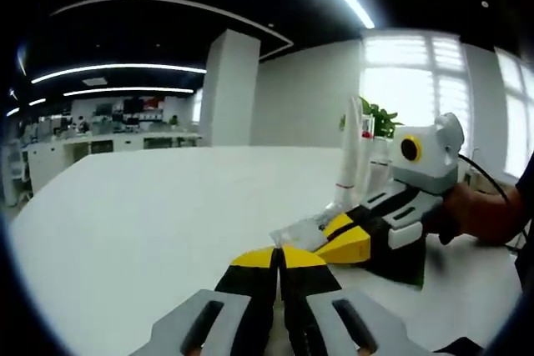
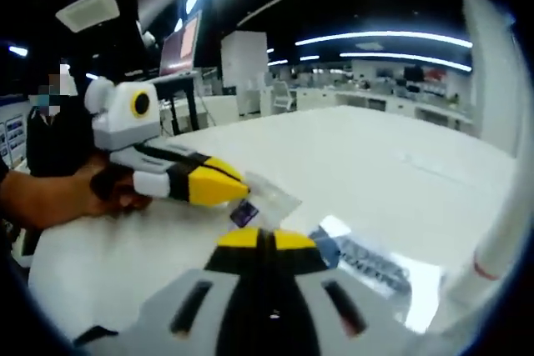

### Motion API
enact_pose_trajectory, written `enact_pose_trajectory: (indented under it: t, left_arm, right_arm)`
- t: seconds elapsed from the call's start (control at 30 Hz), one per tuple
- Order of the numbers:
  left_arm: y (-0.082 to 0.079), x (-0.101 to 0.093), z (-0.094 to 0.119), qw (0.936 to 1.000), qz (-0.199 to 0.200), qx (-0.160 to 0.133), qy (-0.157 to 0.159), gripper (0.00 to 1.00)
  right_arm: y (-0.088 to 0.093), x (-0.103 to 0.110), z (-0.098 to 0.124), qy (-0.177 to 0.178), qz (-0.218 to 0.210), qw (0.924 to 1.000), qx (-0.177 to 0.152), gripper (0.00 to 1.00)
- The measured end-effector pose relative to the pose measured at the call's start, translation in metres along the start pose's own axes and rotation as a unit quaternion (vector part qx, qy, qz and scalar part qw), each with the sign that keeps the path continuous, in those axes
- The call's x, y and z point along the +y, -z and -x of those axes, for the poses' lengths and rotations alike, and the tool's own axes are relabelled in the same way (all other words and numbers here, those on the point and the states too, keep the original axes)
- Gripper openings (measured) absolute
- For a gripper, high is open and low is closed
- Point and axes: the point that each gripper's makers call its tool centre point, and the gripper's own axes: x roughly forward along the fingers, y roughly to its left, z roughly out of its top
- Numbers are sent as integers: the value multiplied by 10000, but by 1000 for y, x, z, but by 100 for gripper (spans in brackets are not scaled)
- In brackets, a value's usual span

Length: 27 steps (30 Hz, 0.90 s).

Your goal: Arrange the skincare products in the storage area until every visible bottle or jar stands upright without overlapping.

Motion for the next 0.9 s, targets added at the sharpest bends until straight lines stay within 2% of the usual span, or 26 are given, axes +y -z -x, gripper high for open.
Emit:
enact_pose_trajectory:
  t: [0.3, 0.7, 0.9]
  left_arm:
    - [2, 6, -7, 9998, -153, 130, -79, 0]
    - [4, 9, -11, 9992, -278, 234, -151, 0]
    - [4, 12, -12, 9988, -343, 279, -197, 0]
  right_arm:
    - [2, 2, 4, 192, 532, 9983, 118, 2]
    - [-1, -10, 0, 463, 1173, 9918, 218, 4]
    - [-3, -14, -2, 571, 1271, 9900, 231, 6]
